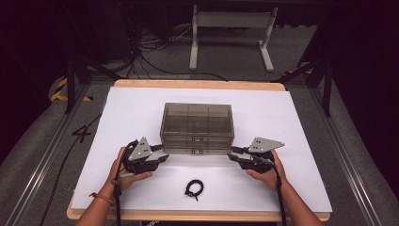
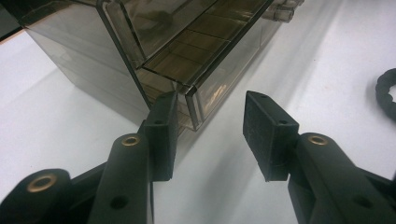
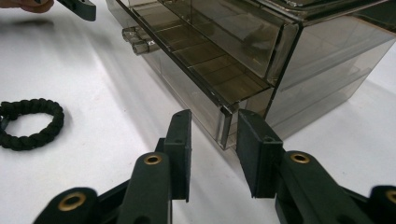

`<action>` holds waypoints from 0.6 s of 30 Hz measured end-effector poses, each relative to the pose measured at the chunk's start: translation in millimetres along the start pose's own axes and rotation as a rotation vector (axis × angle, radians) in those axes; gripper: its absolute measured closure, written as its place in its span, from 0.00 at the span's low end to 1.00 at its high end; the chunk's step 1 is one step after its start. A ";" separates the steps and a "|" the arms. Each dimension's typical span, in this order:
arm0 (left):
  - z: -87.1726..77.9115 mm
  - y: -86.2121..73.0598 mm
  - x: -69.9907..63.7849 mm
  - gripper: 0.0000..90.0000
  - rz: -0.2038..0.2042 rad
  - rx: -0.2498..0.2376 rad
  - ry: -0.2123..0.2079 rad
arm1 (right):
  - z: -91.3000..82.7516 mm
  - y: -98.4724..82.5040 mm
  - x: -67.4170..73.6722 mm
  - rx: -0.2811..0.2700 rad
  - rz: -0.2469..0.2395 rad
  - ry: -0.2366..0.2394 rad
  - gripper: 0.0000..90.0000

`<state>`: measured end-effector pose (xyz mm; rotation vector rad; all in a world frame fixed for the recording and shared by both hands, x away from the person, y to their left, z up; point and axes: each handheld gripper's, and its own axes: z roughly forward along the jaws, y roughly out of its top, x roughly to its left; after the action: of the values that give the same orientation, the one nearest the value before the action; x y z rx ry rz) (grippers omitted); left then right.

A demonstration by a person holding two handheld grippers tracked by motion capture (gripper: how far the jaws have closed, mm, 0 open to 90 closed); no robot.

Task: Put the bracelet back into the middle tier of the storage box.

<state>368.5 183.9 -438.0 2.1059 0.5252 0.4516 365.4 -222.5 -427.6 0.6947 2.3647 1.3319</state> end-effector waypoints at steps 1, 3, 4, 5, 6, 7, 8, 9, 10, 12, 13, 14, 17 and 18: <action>0.0 0.0 0.0 0.64 0.000 0.000 0.000 | 0.0 0.1 0.1 0.001 -0.001 -0.003 0.76; -0.4 -0.2 0.0 0.65 0.002 -0.003 0.003 | 0.0 0.1 0.1 0.001 -0.002 -0.006 0.77; -0.7 -0.2 0.2 0.66 0.002 -0.003 0.004 | -0.1 0.1 0.0 0.001 -0.002 -0.008 0.78; -1.2 -0.2 0.2 0.67 0.005 -0.005 0.008 | -0.1 0.0 -0.2 0.001 -0.001 -0.008 0.78; -1.2 -0.2 0.2 0.68 0.005 -0.005 0.008 | -0.1 0.0 -0.2 0.001 -0.001 -0.008 0.78; -1.9 -0.3 0.4 0.68 0.005 -0.006 0.012 | -0.2 0.1 -0.2 0.001 -0.003 -0.009 0.79; -2.3 -0.6 0.9 0.70 0.003 -0.007 0.012 | -0.3 0.1 -0.2 0.001 -0.002 -0.011 0.82; -2.5 -1.0 1.4 0.71 -0.001 -0.009 0.007 | -0.7 0.0 -0.6 0.002 -0.005 -0.010 0.84; -2.8 -1.3 1.9 0.72 -0.005 -0.010 0.004 | -1.2 -0.2 -1.2 0.001 -0.005 -0.002 0.86; -3.6 -1.3 2.6 0.75 0.001 -0.008 0.003 | -1.9 -0.6 -2.1 0.001 -0.006 0.000 0.87; -3.5 -1.7 3.1 0.77 -0.003 -0.010 0.000 | -2.0 -0.5 -2.4 0.002 -0.008 0.000 0.87; -3.5 -1.9 3.2 0.77 -0.005 -0.011 -0.002 | -2.0 -0.5 -2.5 0.002 -0.009 0.000 0.87; -3.7 -1.7 3.2 0.79 0.003 -0.008 0.005 | -2.0 -0.4 -2.7 0.003 -0.011 0.000 0.88; -3.6 -1.8 3.2 0.79 0.003 -0.008 0.005 | -2.0 -0.4 -2.7 0.004 -0.012 0.000 0.88</action>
<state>369.0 189.0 -437.1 2.0981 0.5227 0.4604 366.5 -225.6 -426.8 0.6811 2.3679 1.3229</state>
